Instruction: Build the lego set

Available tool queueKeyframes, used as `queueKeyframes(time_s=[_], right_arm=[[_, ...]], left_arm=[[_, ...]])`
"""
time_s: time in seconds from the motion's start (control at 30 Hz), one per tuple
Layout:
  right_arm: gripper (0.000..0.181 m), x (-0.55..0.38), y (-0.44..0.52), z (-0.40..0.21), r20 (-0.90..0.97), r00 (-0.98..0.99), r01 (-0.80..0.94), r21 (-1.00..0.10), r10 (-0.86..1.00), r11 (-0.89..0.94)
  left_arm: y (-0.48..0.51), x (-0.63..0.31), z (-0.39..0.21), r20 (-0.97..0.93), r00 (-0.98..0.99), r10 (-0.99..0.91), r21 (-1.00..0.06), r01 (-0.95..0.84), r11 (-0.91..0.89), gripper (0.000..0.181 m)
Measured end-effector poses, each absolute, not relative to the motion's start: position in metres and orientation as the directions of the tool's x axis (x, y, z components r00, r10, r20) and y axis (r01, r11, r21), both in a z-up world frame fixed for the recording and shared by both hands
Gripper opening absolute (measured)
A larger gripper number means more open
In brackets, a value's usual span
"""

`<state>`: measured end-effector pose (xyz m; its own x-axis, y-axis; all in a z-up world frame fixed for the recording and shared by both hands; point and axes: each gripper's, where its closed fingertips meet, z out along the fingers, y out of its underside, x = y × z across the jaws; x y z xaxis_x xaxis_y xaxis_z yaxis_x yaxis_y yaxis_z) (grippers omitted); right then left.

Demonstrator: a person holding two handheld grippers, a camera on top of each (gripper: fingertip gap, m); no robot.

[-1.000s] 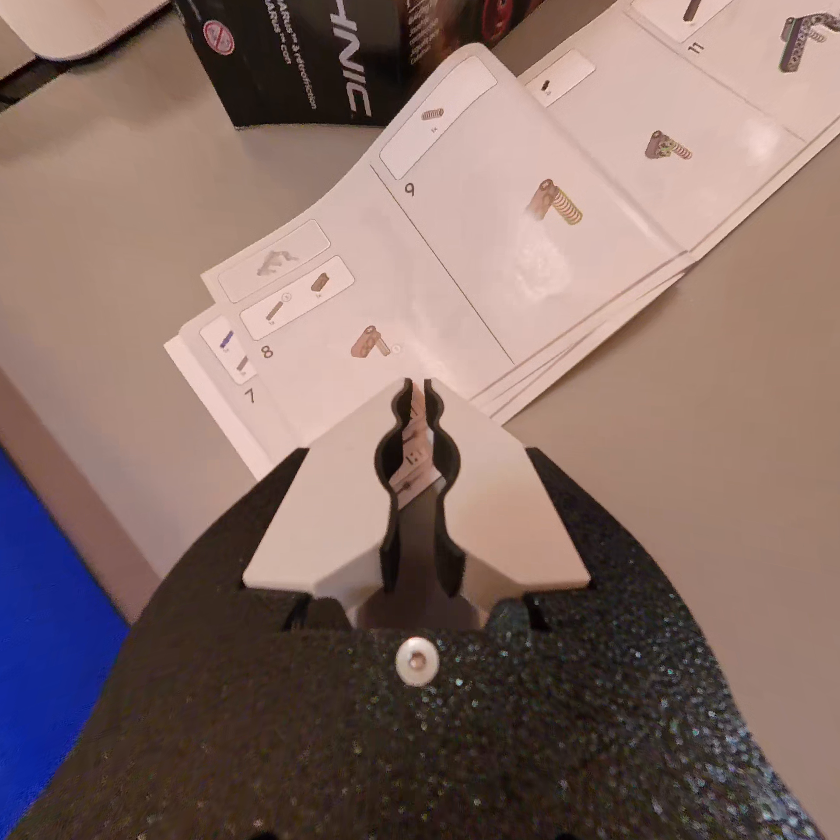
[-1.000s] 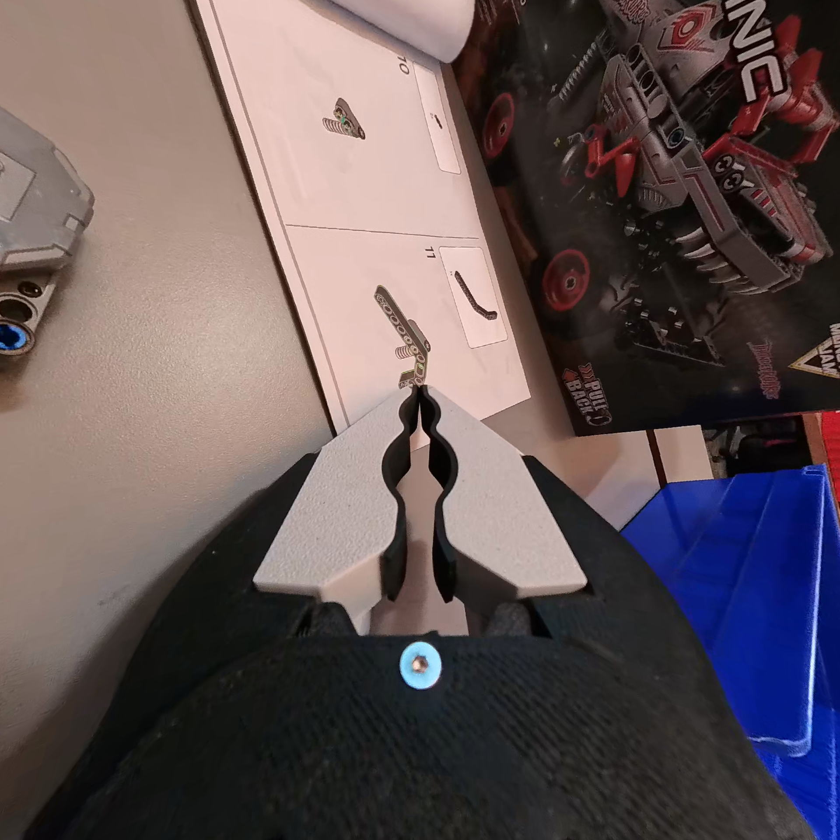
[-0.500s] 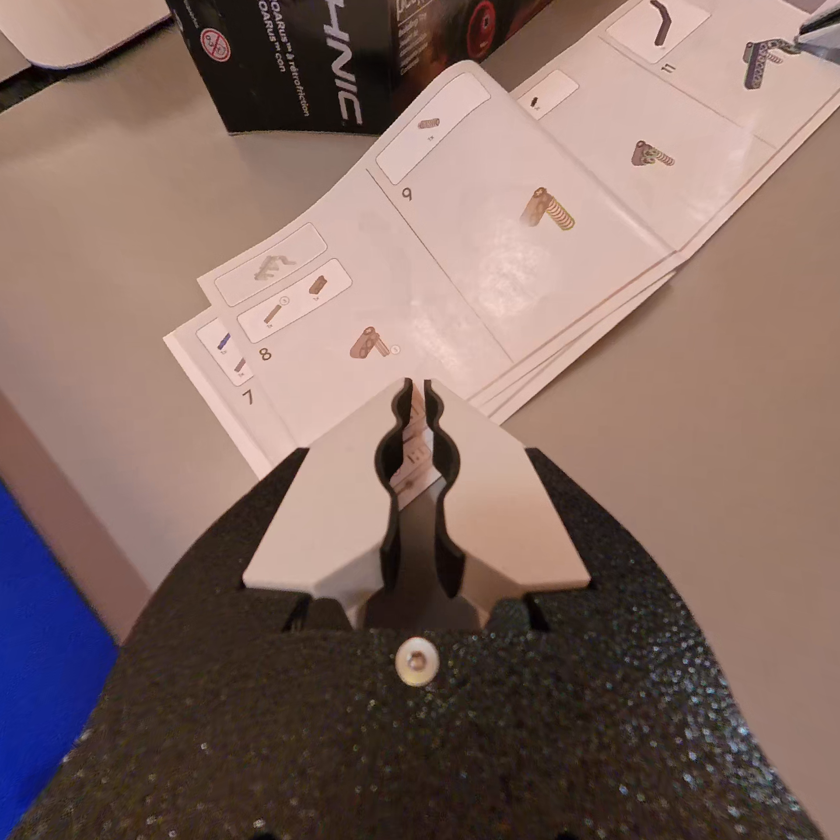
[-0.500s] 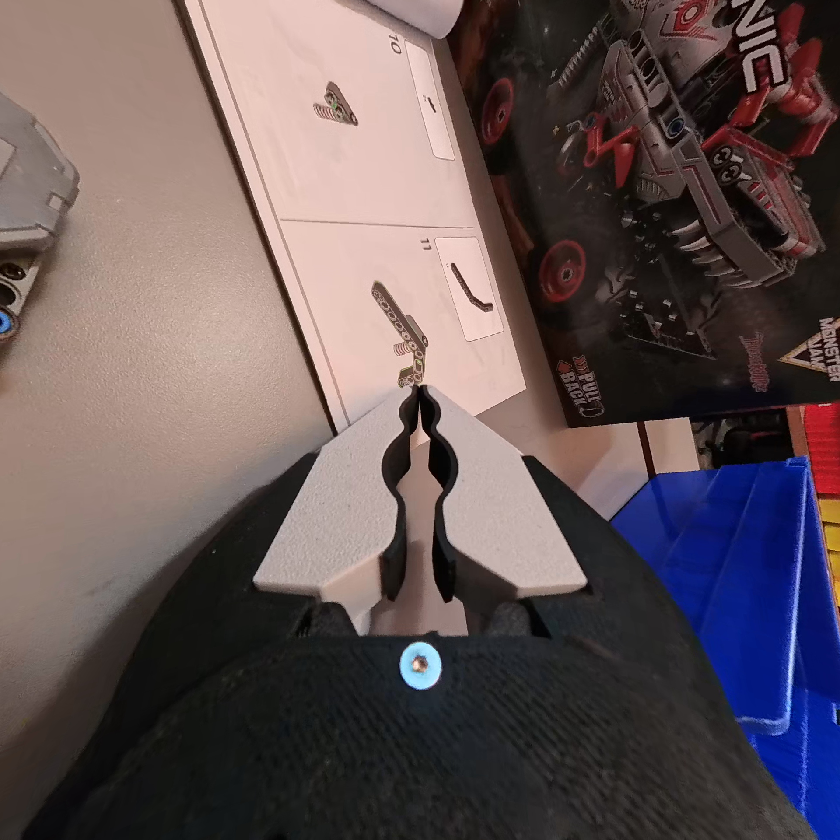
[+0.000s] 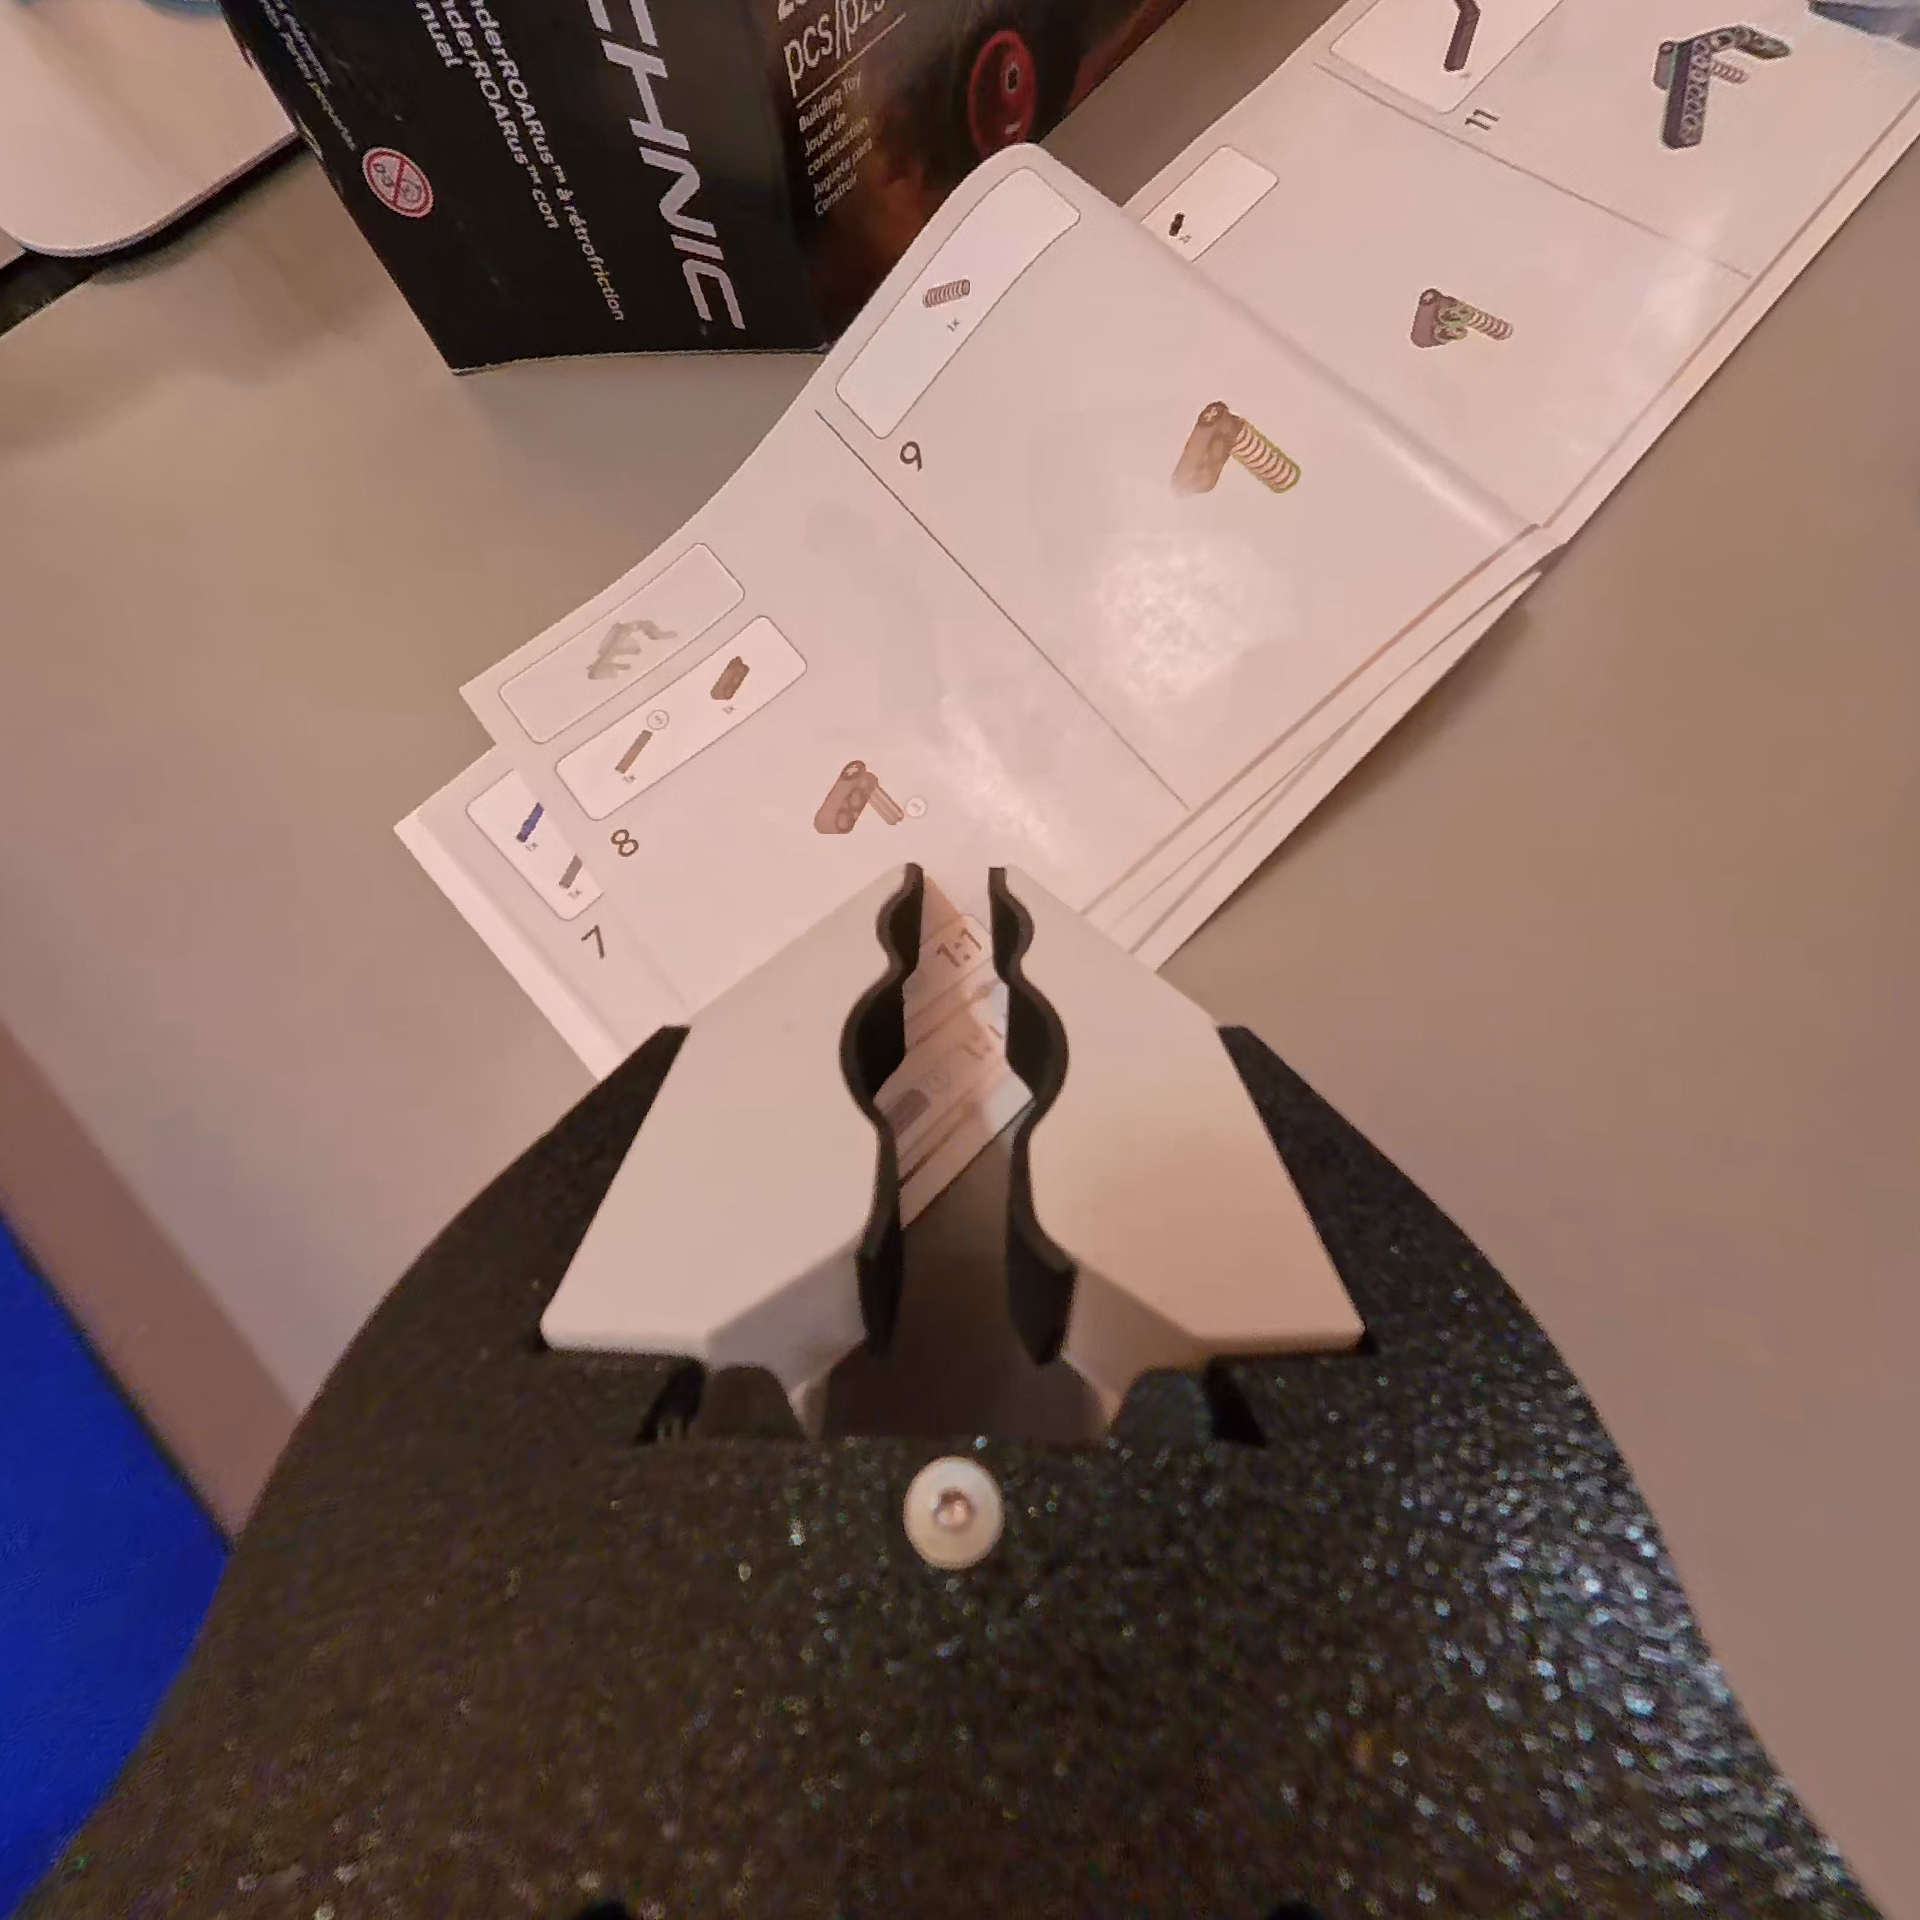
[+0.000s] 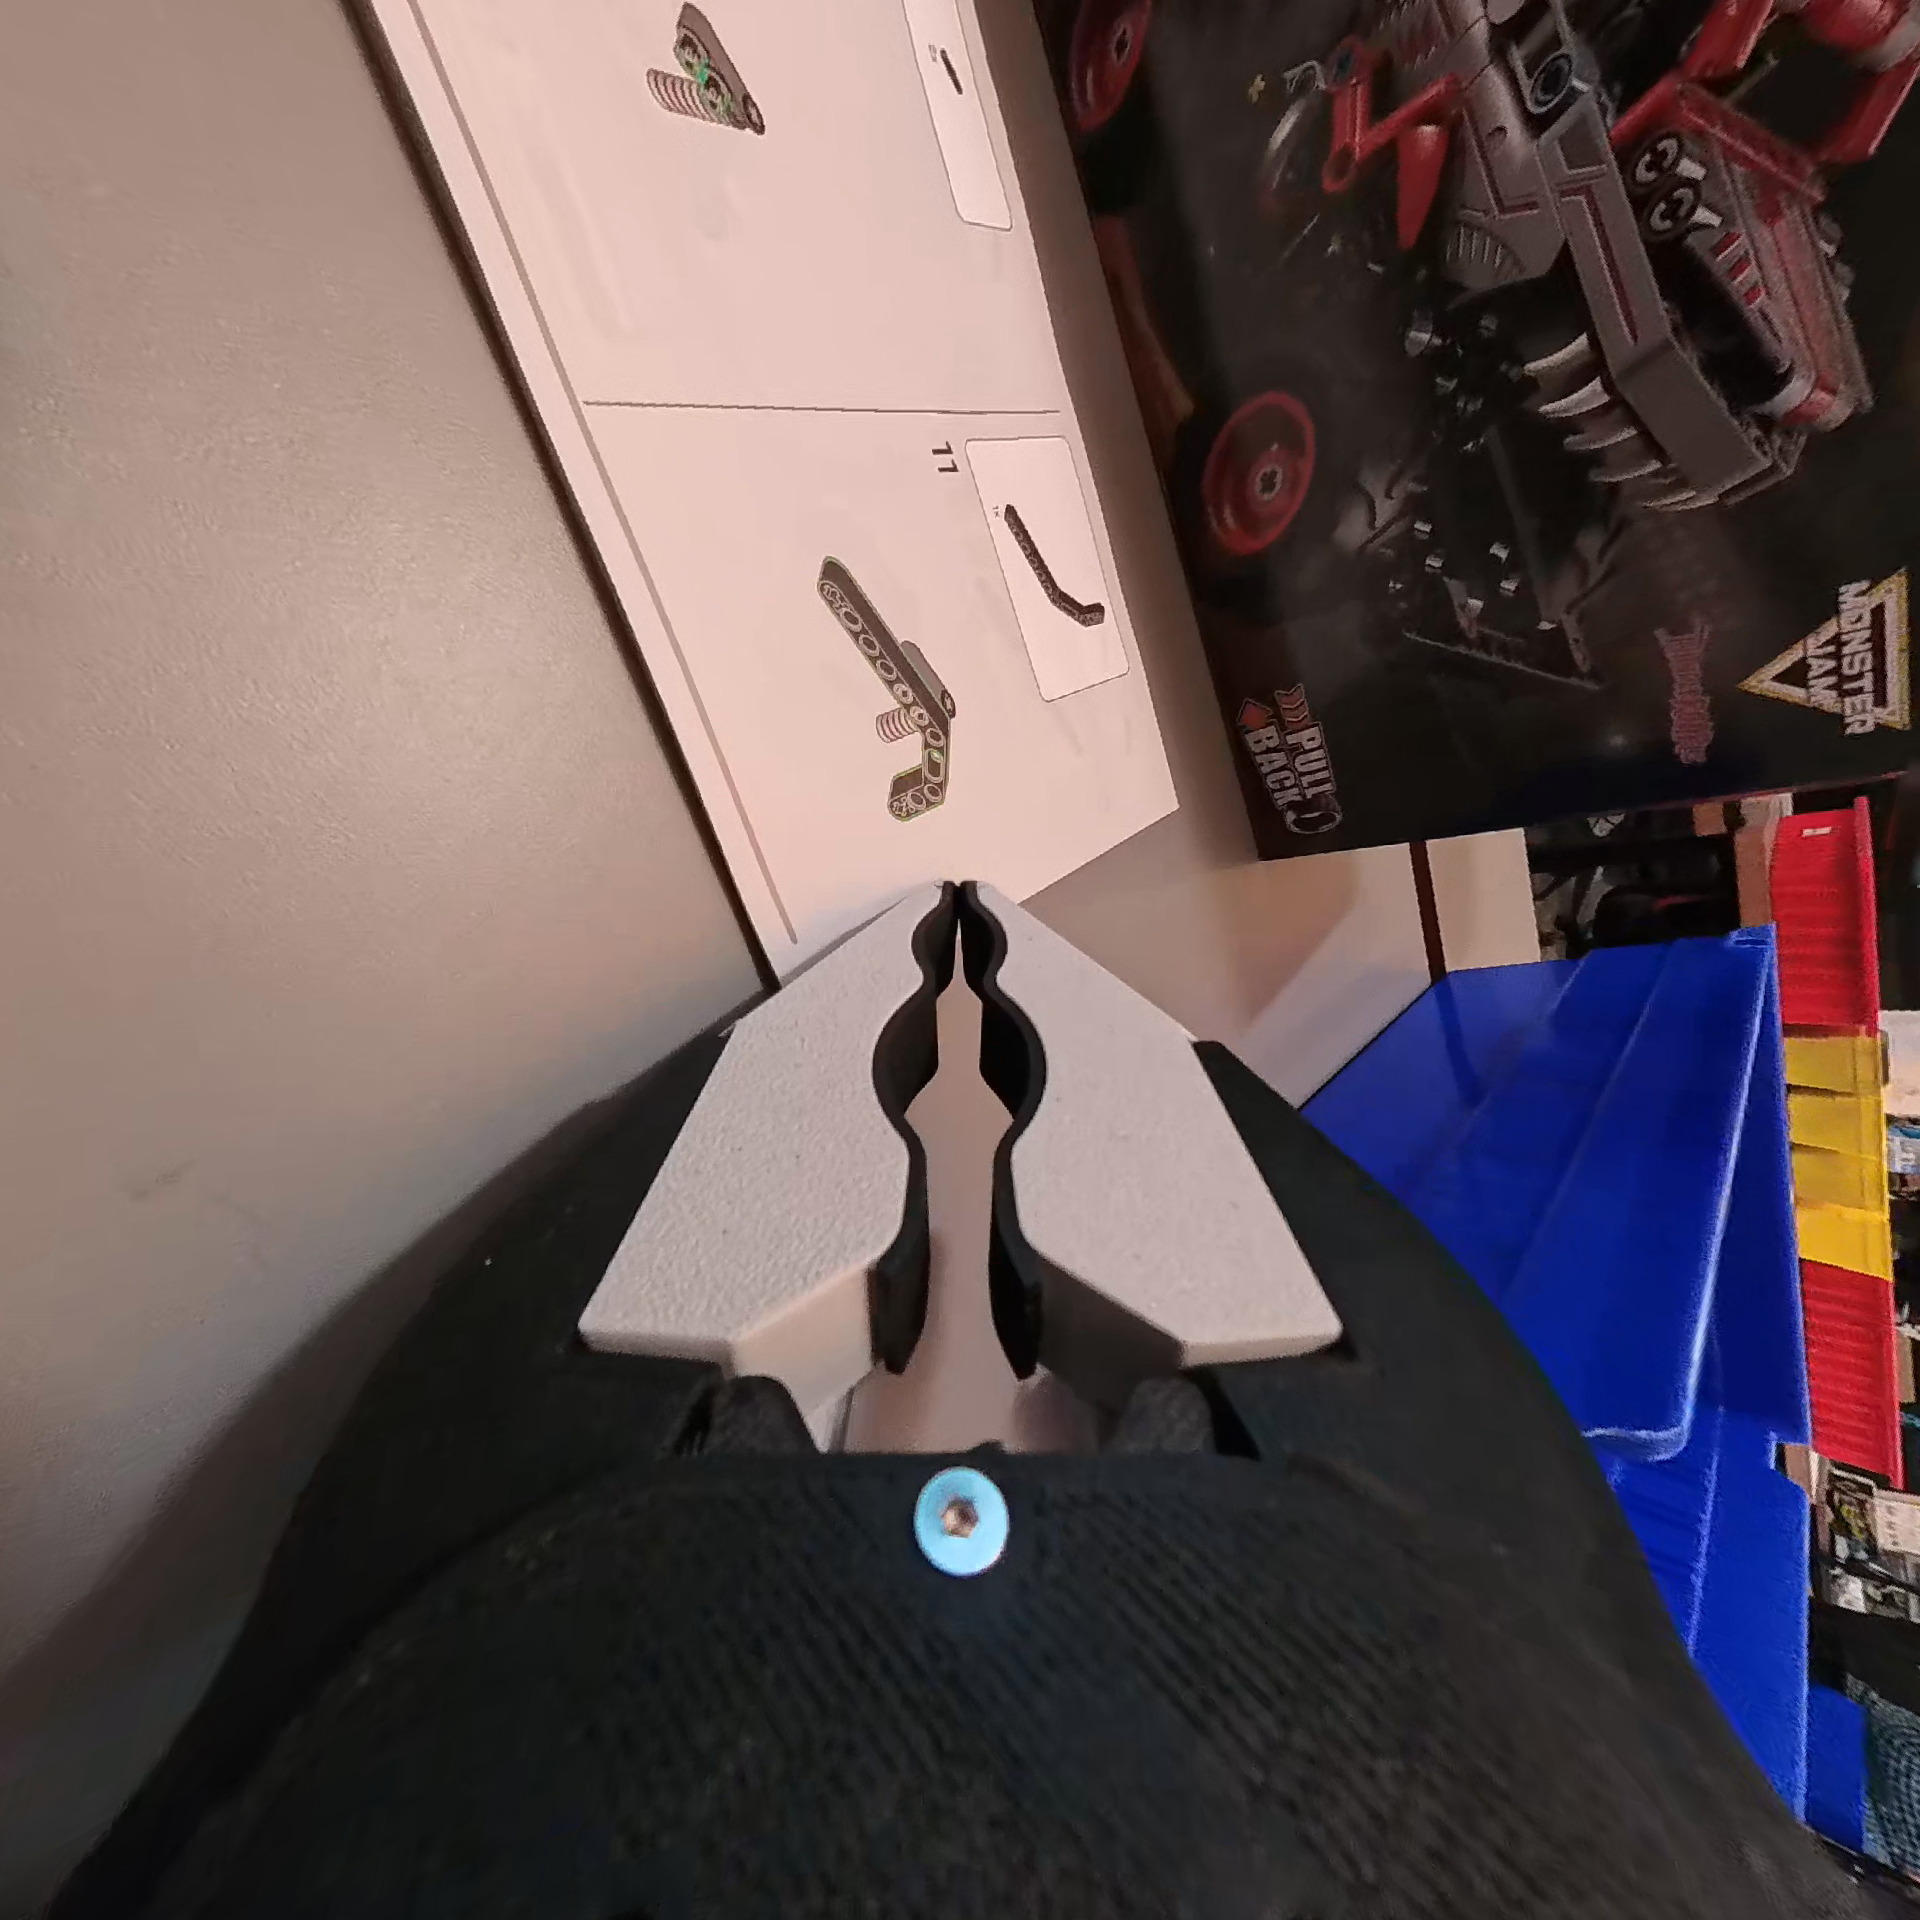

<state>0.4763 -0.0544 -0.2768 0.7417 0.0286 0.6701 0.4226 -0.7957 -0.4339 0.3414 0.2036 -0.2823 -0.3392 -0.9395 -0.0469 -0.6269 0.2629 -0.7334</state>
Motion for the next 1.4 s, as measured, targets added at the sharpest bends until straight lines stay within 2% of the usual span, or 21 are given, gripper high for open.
queueKeyframes(time_s=[0.07, 0.17, 0.23, 0.3, 0.37, 0.57, 0.7, 0.77, 0.83, 0.9, 0.97, 1.23, 1.4], right_arm=[[0.0, 0.477, -0.056, -0.272, 0.669, 0.743, 0.414, -0.455, 0.004, -0.789], [0.017, 0.461, -0.05, -0.249, 0.556, 0.828, 0.372, -0.643, -0.074, -0.669], [0.043, 0.424, -0.043, -0.234, 0.327, 0.945, 0.274, -0.802, -0.005, -0.531], [0.05, 0.385, -0.036, -0.212, 0.17, 0.977, 0.206, -0.898, 0.126, -0.39], [0.056, 0.36, -0.026, -0.195, 0.085, 0.973, 0.148, -0.943, 0.215, -0.298], [0.065, 0.333, -0.002, -0.233, 0.003, 0.949, 0.148, -0.887, 0.315, -0.438], [0.054, 0.314, 0.008, -0.235, -0.087, 0.918, 0.091, -0.903, 0.386, -0.421], [0.055, 0.313, 0.009, -0.241, -0.103, 0.914, 0.093, -0.888, 0.392, -0.451], [0.049, 0.309, 0.008, -0.243, -0.084, 0.908, 0.125, -0.881, 0.411, -0.456], [0.027, 0.306, 0.005, -0.252, -0.064, 0.901, 0.174, -0.853, 0.43, -0.492], [0.016, 0.305, 0.005, -0.256, -0.055, 0.894, 0.199, -0.84, 0.445, -0.504], [0.01, 0.312, 0.003, -0.256, 0.002, 0.894, 0.247, -0.838, 0.449, -0.487], [0.007, 0.324, 0.003, -0.256, 0.104, 0.901, 0.317, -0.82, 0.421, -0.477]], left_arm=[[0.205, 0.341, -0.282, -0.053, -0.336, -0.94, -0.732, -0.627, 0.265, 0.013], [0.206, 0.341, -0.279, -0.076, -0.339, -0.938, -0.733, -0.619, 0.283, 0.014], [0.206, 0.342, -0.273, -0.098, -0.341, -0.935, -0.747, -0.595, 0.295, 0.014], [0.208, 0.345, -0.264, -0.123, -0.327, -0.937, -0.774, -0.559, 0.297, 0.013], [0.209, 0.347, -0.253, -0.14, -0.309, -0.941, -0.804, -0.519, 0.29, 0.012], [0.223, 0.353, -0.23, -0.205, -0.219, -0.954, -0.864, -0.418, 0.282, 0.008], [0.235, 0.355, -0.224, -0.207, -0.16, -0.965, -0.886, -0.388, 0.254, 0.007], [0.237, 0.355, -0.223, -0.194, -0.152, -0.969, -0.892, -0.384, 0.239, 0.007], [0.238, 0.356, -0.227, -0.198, -0.153, -0.968, -0.888, -0.39, 0.243, 0.007], [0.239, 0.356, -0.231, -0.208, -0.156, -0.966, -0.88, -0.402, 0.254, 0.006], [0.238, 0.357, -0.234, -0.21, -0.16, -0.964, -0.876, -0.408, 0.259, 0.006], [0.239, 0.358, -0.24, -0.21, -0.165, -0.964, -0.868, -0.422, 0.261, 0.006], [0.237, 0.358, -0.243, -0.213, -0.172, -0.962, -0.864, -0.426, 0.268, 0.006]])
